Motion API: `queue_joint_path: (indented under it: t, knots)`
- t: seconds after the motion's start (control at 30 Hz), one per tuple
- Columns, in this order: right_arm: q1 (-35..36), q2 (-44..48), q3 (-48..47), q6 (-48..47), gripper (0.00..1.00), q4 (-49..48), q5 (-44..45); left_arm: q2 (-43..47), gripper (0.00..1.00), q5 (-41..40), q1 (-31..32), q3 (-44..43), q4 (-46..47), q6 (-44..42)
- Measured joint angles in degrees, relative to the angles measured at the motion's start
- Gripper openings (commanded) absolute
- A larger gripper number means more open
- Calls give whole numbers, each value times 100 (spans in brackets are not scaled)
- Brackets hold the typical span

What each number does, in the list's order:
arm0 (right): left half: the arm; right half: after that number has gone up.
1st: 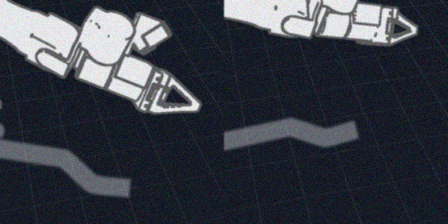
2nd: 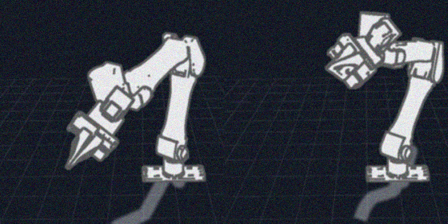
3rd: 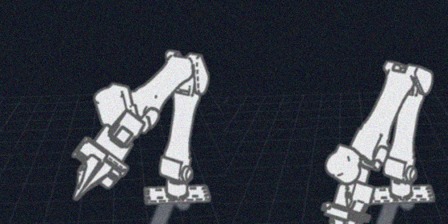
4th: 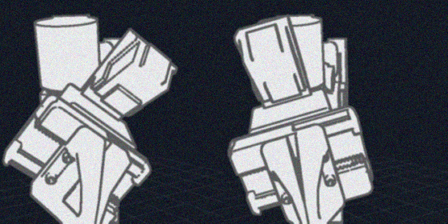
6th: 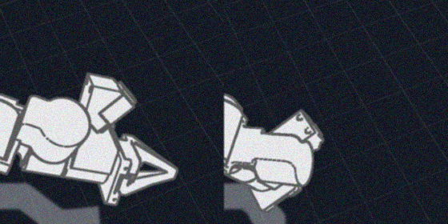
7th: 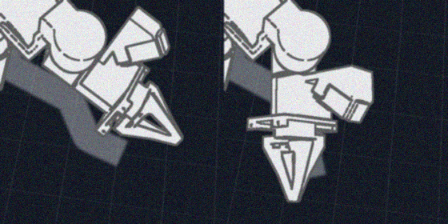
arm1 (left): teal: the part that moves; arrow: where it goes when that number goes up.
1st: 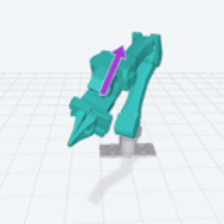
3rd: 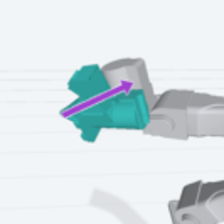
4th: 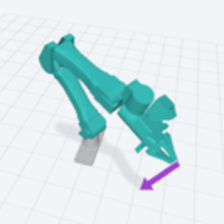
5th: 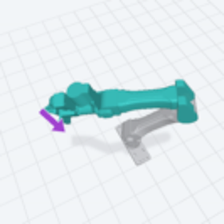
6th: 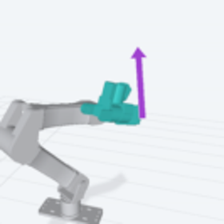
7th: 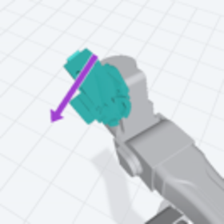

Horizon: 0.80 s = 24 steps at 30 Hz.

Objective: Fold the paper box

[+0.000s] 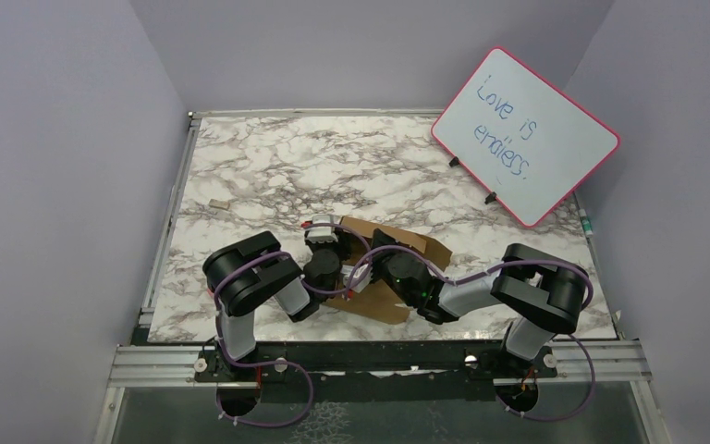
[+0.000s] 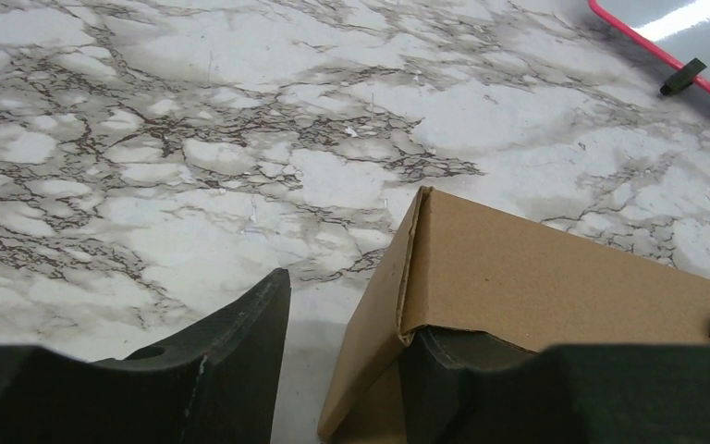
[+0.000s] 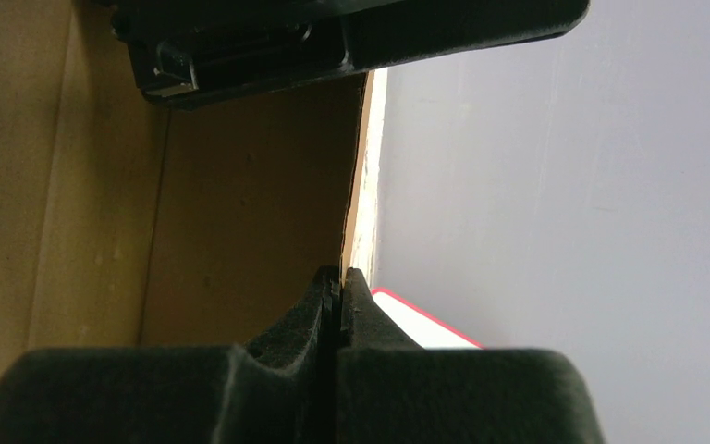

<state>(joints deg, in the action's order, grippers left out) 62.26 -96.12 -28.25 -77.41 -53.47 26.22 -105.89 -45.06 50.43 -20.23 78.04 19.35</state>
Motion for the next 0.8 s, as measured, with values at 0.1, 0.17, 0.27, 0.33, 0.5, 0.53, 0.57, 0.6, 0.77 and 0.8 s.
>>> queue_joint_path:
  t: [0.1, 0.17, 0.27, 0.33, 0.5, 0.53, 0.57, 0.6, 0.77, 0.8]
  knots:
    - [0, 0, 0, 7, 1, -2, -2, -7, 53, -149, 35, -35, -26, -39]
    - [-9, 0, 2, 15, 1, -2, 2, -37, 54, -197, 39, -57, -11, -70]
    - [-11, 2, 9, 4, 1, 9, 4, -70, 55, -212, 39, -59, -2, -74]
    - [-11, 13, 11, 2, 1, 15, 4, -70, 55, -236, 44, -59, -4, -74]
    - [-13, 55, 24, 2, 1, 63, -11, -66, 52, -302, 70, -68, -17, -59]
    - [-13, 55, 24, 4, 1, 63, -13, -61, 52, -302, 70, -68, -26, -44]
    - [-13, 55, 24, 9, 1, 63, -20, -44, 53, -299, 70, -68, -63, -22]
    - [-20, 57, 24, 26, 1, 61, -37, -20, 54, -299, 70, -68, -98, -7]
    - [-20, 76, 24, 72, 1, 63, -37, 127, 62, -295, 70, -63, -304, 55]
    - [-17, 79, 24, 98, 1, 61, -37, 157, 64, -297, 74, -46, -332, 57]
